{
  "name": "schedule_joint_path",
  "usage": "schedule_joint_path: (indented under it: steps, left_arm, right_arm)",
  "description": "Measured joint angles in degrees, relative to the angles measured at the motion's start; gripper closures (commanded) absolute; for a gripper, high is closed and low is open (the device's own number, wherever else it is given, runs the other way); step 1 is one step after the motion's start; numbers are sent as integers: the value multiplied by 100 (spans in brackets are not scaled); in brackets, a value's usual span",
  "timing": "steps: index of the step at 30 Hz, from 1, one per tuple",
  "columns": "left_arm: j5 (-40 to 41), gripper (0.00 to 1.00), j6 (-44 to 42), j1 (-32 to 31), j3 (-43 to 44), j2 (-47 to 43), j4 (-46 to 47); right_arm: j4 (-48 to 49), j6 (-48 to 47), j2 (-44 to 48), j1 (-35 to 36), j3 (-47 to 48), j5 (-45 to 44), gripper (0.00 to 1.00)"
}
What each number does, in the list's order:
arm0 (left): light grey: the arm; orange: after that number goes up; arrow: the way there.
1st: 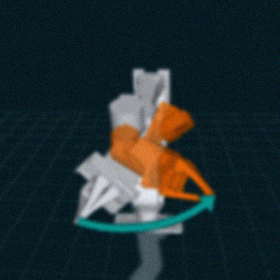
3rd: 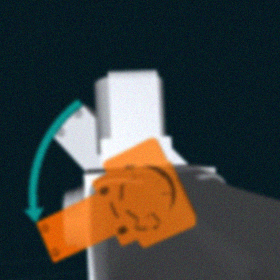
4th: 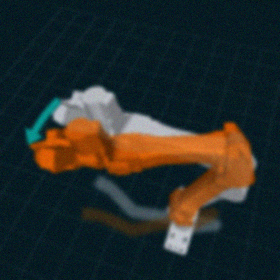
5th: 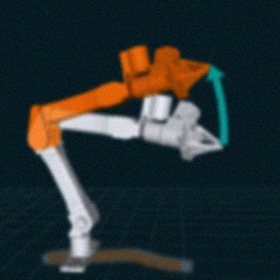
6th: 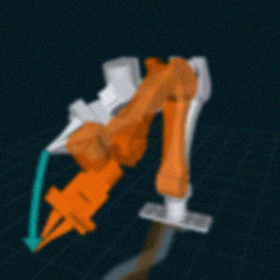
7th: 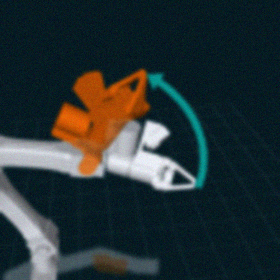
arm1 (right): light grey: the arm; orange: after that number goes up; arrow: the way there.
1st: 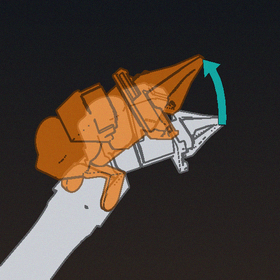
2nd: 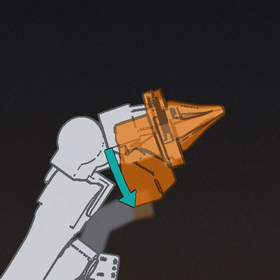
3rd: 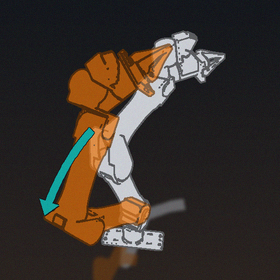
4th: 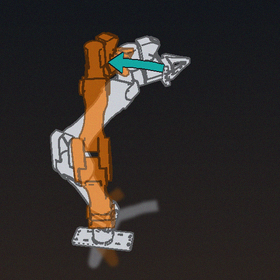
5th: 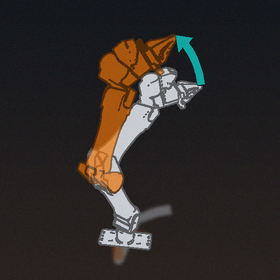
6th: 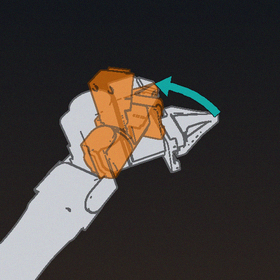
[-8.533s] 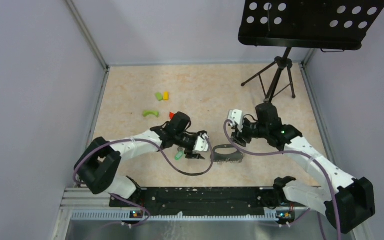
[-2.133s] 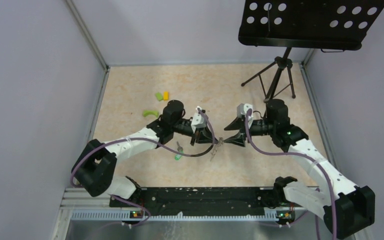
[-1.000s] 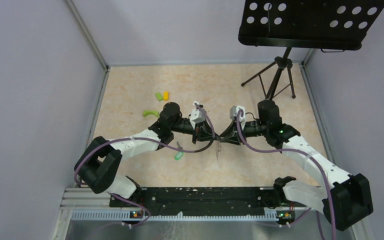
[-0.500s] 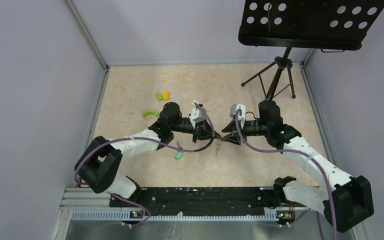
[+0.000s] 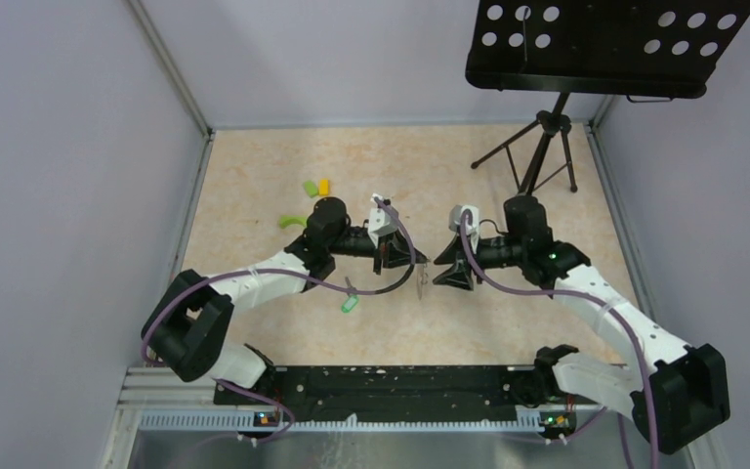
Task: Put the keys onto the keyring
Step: Adjust the keyring.
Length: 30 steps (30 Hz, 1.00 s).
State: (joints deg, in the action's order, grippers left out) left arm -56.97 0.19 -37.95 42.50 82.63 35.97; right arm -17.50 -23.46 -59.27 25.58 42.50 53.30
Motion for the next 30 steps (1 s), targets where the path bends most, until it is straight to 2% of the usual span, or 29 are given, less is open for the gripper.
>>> schedule_joint_path:
  steps: [6,18,30]
  left_arm:
    - [118,100,-184,2,0,0,-111]
    - [262,100,-376,2,0,0,-177]
    - [422,100,-472,2,0,0,-271]
  right_arm:
    - [-9,85,-420,0,83,546,53]
    - [103,396,-887,0,188,1307,61]
    - [369,713,-994,0,188,1440,75]
